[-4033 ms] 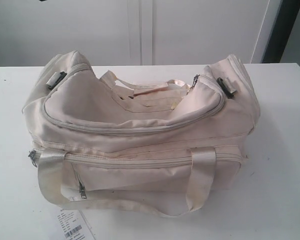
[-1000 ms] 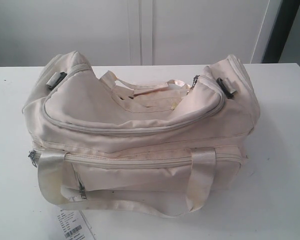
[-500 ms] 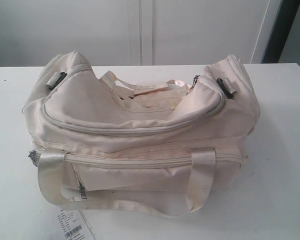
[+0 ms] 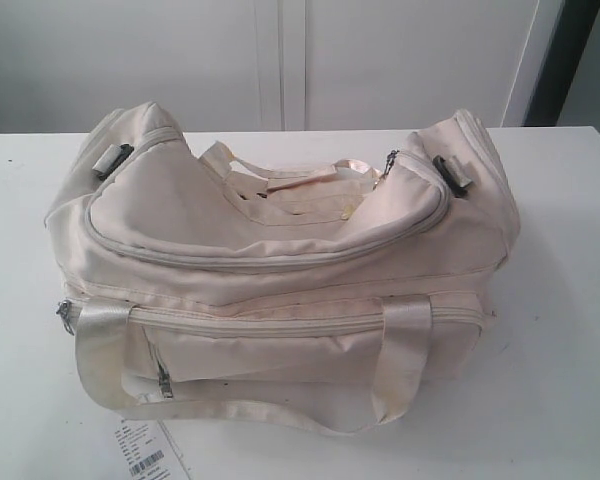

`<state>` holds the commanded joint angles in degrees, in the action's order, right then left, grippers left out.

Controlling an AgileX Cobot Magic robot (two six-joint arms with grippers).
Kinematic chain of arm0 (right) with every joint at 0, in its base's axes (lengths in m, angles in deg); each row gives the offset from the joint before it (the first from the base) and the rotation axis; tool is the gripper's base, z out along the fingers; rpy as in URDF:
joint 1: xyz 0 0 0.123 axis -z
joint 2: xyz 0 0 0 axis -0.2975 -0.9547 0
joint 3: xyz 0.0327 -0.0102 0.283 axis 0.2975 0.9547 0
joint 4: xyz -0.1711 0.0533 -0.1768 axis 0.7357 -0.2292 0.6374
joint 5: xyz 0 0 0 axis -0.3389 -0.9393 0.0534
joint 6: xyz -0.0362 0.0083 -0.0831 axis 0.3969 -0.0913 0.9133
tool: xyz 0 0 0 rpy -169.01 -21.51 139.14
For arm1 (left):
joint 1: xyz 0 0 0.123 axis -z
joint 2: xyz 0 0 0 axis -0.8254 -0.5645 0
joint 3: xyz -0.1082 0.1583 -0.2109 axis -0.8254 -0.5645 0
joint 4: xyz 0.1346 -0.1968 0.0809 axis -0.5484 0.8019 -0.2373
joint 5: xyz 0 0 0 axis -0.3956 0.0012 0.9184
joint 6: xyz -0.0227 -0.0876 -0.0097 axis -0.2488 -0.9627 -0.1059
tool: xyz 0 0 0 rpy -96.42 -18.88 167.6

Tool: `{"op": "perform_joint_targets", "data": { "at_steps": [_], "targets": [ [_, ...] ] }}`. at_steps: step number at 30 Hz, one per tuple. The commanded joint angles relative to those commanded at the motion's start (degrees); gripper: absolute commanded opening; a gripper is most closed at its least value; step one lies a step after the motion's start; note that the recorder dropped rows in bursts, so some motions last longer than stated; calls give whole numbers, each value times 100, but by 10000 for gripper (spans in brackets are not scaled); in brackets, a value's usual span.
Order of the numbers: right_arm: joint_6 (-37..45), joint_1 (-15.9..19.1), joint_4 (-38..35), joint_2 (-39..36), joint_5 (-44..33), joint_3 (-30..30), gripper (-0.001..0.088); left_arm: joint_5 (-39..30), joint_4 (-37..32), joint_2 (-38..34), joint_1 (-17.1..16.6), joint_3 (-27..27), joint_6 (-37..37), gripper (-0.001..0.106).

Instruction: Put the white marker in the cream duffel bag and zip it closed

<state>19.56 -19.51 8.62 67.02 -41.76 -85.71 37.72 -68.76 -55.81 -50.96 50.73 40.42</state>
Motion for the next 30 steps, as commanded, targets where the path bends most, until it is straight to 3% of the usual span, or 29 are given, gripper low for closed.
{"op": "perform_joint_targets", "data": {
  "at_steps": [5, 30],
  "targets": [
    [0, 0, 0, 0, 0, 0, 0, 22, -11, 31, 0, -395, 0, 0],
    [0, 0, -11, 0, 15, 0, 0, 177, -1, 31, 0, -395, 0, 0]
  ]
}}
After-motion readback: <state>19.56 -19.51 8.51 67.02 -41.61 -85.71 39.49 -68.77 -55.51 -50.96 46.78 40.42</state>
